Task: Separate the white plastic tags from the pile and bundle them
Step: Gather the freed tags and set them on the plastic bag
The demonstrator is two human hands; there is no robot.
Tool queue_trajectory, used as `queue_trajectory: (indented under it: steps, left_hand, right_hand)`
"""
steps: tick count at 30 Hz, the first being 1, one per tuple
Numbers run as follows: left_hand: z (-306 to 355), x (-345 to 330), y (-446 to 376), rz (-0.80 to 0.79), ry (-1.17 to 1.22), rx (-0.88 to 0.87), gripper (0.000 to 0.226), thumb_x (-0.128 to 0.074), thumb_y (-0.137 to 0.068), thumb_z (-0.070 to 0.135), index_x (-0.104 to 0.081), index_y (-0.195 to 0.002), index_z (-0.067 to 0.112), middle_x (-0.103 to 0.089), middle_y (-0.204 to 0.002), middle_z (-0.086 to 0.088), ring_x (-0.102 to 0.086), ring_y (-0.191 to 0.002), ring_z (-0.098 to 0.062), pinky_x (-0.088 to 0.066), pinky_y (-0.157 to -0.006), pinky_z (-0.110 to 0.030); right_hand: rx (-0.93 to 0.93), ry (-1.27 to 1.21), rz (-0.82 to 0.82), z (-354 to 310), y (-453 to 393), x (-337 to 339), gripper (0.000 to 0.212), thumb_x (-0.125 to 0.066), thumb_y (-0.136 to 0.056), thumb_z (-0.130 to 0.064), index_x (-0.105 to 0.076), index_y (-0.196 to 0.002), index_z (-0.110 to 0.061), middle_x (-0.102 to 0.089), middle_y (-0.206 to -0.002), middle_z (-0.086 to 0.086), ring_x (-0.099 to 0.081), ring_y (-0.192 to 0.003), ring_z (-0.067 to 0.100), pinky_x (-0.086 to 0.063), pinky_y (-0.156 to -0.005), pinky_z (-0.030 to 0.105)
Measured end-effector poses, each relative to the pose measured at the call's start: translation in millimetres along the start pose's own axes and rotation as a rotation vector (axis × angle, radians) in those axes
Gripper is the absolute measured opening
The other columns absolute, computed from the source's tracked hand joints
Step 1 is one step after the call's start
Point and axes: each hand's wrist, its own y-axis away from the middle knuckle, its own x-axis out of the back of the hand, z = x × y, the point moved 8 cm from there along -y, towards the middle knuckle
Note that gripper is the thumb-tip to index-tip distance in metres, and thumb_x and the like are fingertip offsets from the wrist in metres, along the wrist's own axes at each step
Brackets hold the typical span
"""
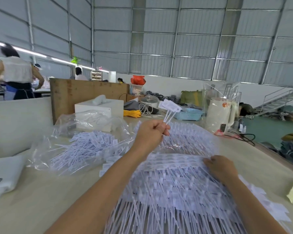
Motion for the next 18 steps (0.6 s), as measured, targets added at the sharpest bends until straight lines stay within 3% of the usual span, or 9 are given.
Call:
queue_trajectory:
  steps: [4, 7, 9, 12, 15, 18]
  left_hand:
    - [-6, 95, -4, 0.427, 0.049, -0.046, 0.033, -0.046, -0.097, 0.009, -0.066, -0.072, 0.017, -0.055, -0.058, 0.008, -0.043, -0.048, -0.007, -0.033, -0.046, -0.019]
    - [-40, 163, -1, 0.596, -0.106, 0.096, 0.025, -0.046, -0.096, 0.007, -0.068, -0.087, 0.003, -0.058, -0.069, -0.004, -0.045, -0.052, -0.015, -0.035, -0.047, -0.022]
    - [-68, 193, -2, 0.56, -0.28, 0.247, 0.021, -0.048, -0.093, 0.004, -0.066, -0.1, -0.004, -0.06, -0.08, -0.013, -0.053, -0.061, -0.025, -0.044, -0.053, -0.023]
    - [-94, 219, -6, 0.491, -0.556, 0.388, 0.03, -0.052, -0.087, 0.001, -0.056, -0.117, -0.006, -0.063, -0.106, -0.022, -0.061, -0.099, -0.039, -0.053, -0.084, -0.041]
    - [-101, 225, -13, 0.448, -0.759, 0.402, 0.014, -0.052, -0.088, 0.001, -0.061, -0.095, -0.007, -0.064, -0.093, -0.02, -0.061, -0.102, -0.04, -0.049, -0.08, -0.037]
    - [-111, 232, -19, 0.419, -0.913, 0.468, 0.026, -0.047, -0.091, 0.004, -0.06, -0.109, -0.01, -0.063, -0.11, -0.024, -0.059, -0.105, -0.038, -0.045, -0.079, -0.036]
  right_hand:
    - [0.04, 0.059, 0.026, -2, -9, -3, 0.045, -0.039, -0.098, -0.043, -0.056, -0.126, -0.013, -0.056, -0.132, 0.008, -0.052, -0.12, 0.027, -0.04, -0.099, 0.032]
    - [0.033, 0.066, 0.009, 0, -12, -9, 0.045, -0.038, -0.098, -0.045, -0.055, -0.127, -0.015, -0.057, -0.132, 0.007, -0.053, -0.119, 0.027, -0.04, -0.1, 0.033]
    - [0.03, 0.071, 0.023, 0, -14, -10, 0.045, -0.039, -0.097, -0.046, -0.055, -0.126, -0.016, -0.058, -0.13, 0.006, -0.054, -0.117, 0.028, -0.041, -0.098, 0.033]
    - [0.029, 0.081, 0.056, 1, -17, -9, 0.045, -0.039, -0.096, -0.048, -0.055, -0.125, -0.017, -0.059, -0.127, 0.006, -0.056, -0.114, 0.028, -0.043, -0.095, 0.033]
    - [0.037, 0.115, 0.074, 0, -16, -8, 0.045, -0.039, -0.096, -0.048, -0.055, -0.125, -0.016, -0.059, -0.126, 0.006, -0.056, -0.112, 0.027, -0.043, -0.095, 0.032]
    - [0.055, 0.134, 0.095, -2, -15, -5, 0.045, -0.038, -0.096, -0.046, -0.055, -0.124, -0.015, -0.06, -0.125, 0.006, -0.055, -0.113, 0.026, -0.042, -0.095, 0.031]
